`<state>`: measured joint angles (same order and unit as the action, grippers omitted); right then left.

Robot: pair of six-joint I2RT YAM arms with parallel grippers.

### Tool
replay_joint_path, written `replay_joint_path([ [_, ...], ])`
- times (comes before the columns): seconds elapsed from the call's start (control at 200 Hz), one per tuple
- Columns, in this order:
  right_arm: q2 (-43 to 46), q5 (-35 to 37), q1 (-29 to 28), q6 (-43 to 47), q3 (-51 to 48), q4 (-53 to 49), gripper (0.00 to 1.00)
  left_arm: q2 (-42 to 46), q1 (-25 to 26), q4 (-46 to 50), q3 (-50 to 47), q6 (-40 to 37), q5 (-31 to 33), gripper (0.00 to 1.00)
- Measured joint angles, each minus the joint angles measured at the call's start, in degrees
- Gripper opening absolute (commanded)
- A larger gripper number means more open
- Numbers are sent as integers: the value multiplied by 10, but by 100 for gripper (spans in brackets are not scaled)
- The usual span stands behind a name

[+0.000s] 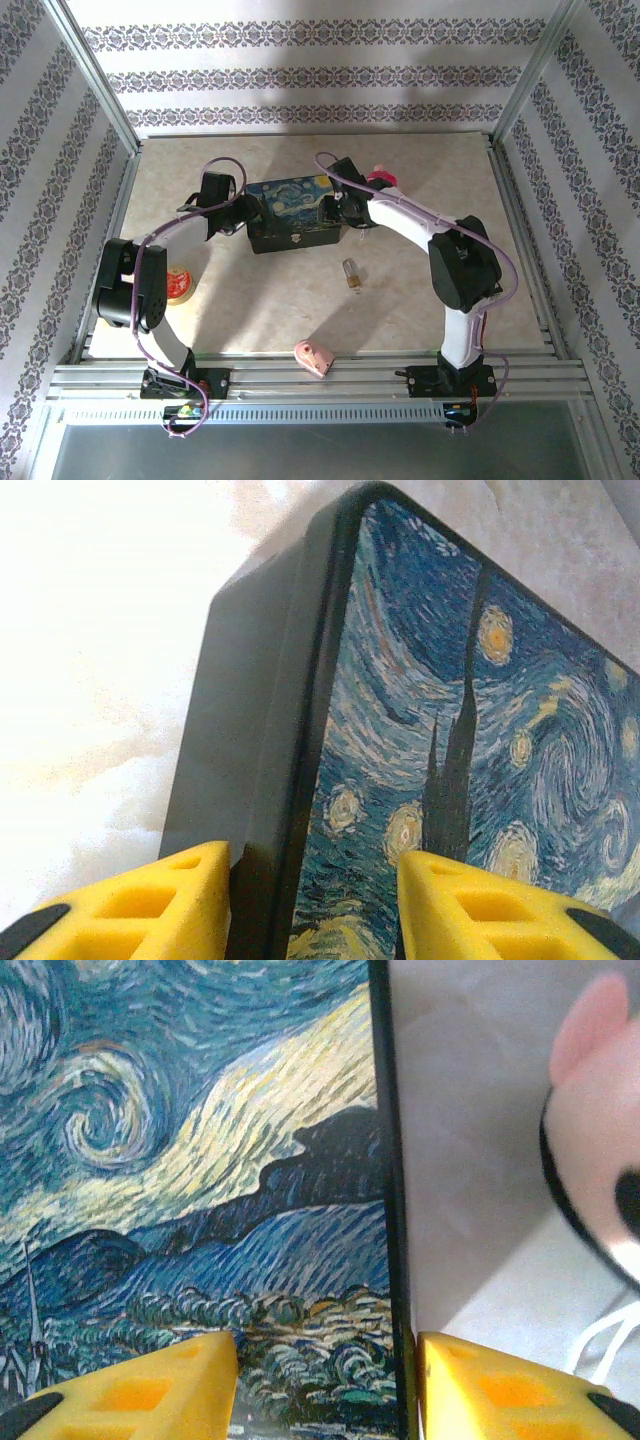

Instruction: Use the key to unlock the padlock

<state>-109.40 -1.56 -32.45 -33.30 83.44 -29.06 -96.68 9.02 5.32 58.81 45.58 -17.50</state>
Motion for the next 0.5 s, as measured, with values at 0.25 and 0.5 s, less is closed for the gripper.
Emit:
replay_joint_path([
  [0.25,36,9,-16,-35,-46,7,52,26,8,-9,-32,6,1,49],
  [0.5,44,17,-22,-41,-48,4,56,43,16,10,-27,10,-1,83],
])
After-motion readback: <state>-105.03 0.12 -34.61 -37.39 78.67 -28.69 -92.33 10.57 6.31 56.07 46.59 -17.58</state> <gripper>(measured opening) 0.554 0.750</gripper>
